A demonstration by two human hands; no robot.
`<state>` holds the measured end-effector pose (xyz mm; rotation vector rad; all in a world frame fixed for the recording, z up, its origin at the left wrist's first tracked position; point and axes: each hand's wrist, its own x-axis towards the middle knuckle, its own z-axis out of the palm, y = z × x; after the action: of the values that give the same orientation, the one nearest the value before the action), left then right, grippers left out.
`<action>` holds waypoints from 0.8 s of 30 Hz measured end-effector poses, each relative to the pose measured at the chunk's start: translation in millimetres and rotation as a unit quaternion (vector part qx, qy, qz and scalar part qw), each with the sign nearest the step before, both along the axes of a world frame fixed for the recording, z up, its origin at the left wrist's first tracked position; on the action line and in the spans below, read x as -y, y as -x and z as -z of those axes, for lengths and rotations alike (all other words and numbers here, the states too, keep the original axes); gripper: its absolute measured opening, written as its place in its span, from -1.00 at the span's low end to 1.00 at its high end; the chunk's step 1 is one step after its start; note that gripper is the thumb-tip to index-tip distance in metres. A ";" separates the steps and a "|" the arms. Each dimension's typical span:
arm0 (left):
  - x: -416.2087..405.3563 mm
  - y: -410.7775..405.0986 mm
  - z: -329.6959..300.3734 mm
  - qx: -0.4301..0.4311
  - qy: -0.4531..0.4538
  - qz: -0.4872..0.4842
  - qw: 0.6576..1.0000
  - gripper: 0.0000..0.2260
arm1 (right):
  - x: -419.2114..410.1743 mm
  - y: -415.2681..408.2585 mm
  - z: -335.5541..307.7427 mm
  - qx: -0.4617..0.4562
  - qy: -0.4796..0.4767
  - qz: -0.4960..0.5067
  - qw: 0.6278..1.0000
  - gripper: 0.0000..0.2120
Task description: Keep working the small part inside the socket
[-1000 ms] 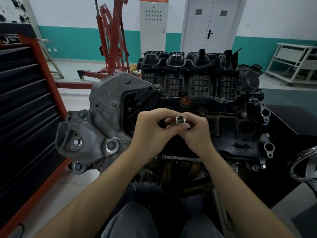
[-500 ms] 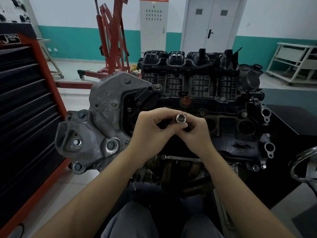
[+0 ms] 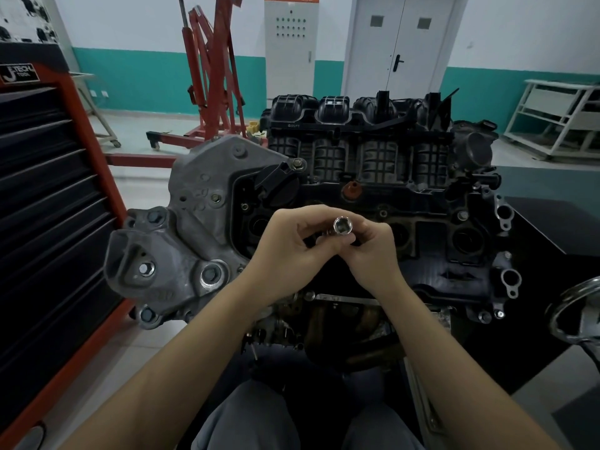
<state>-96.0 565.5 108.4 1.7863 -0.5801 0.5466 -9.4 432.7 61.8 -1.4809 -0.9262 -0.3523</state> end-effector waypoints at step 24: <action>-2.8 1.8 0.7 0.019 0.013 -0.002 1.000 -0.76 | 1.2 2.4 -2.1 0.017 0.024 0.010 1.000 -0.80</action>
<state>-97.8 568.2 107.7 1.7558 -0.5930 0.5901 -11.7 431.6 63.8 -1.5335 -0.9523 -0.3734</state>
